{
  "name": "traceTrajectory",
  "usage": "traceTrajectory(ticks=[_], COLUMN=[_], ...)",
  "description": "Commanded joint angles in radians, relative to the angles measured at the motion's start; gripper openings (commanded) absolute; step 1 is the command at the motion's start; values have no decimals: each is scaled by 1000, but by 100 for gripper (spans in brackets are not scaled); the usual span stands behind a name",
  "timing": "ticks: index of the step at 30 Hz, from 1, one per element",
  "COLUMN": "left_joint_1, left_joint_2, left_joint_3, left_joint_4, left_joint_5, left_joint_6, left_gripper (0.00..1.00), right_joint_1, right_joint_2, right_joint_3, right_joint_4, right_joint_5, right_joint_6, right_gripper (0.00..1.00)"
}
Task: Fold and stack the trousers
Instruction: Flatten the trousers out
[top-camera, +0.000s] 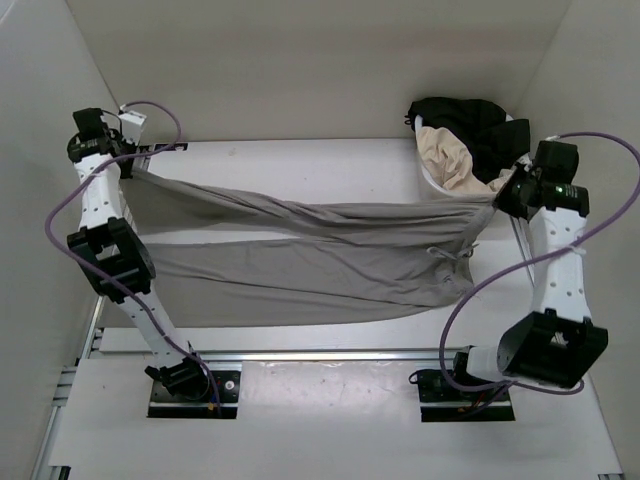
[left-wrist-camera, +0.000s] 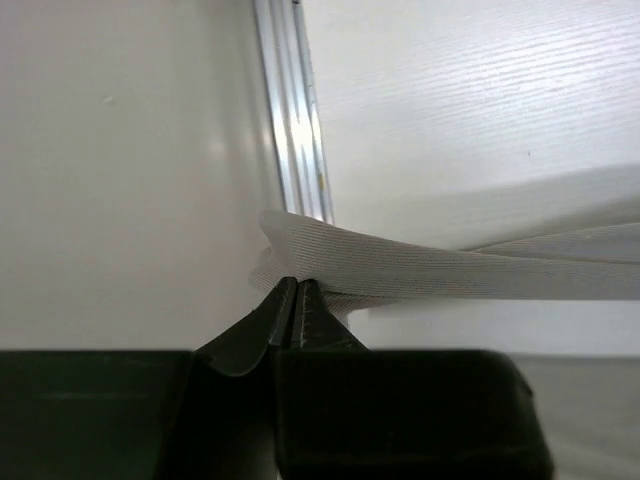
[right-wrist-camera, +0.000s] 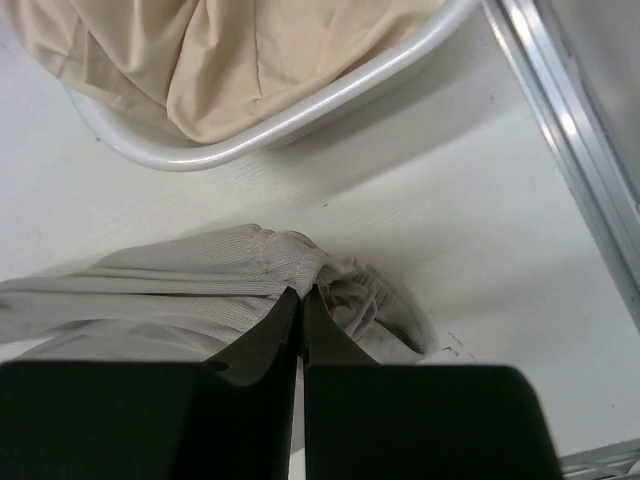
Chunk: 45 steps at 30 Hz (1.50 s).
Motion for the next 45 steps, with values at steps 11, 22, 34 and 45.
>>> traceTrajectory(ticks=[11,22,34,45], left_joint_1=[68,76,-30,-30], left_joint_2=[-312,-253,295,484], left_joint_3=[-675,-456,217,179], left_joint_4=[32,20,-54,-20], left_joint_5=[-3,9,104,45], left_joint_6=[192,85,-103,-187], left_gripper=[34,80,88,92], right_joint_1=[-52,-52,-52,-52], right_joint_2=[-125,-96,30,73], right_joint_3=[-369,-422,-348,-270], right_joint_4=[51,65,54,-2], right_joint_5=[-7,-25,-79,-134], right_joint_6=[54,38,-2,-34], right_gripper=[0,0,0,0])
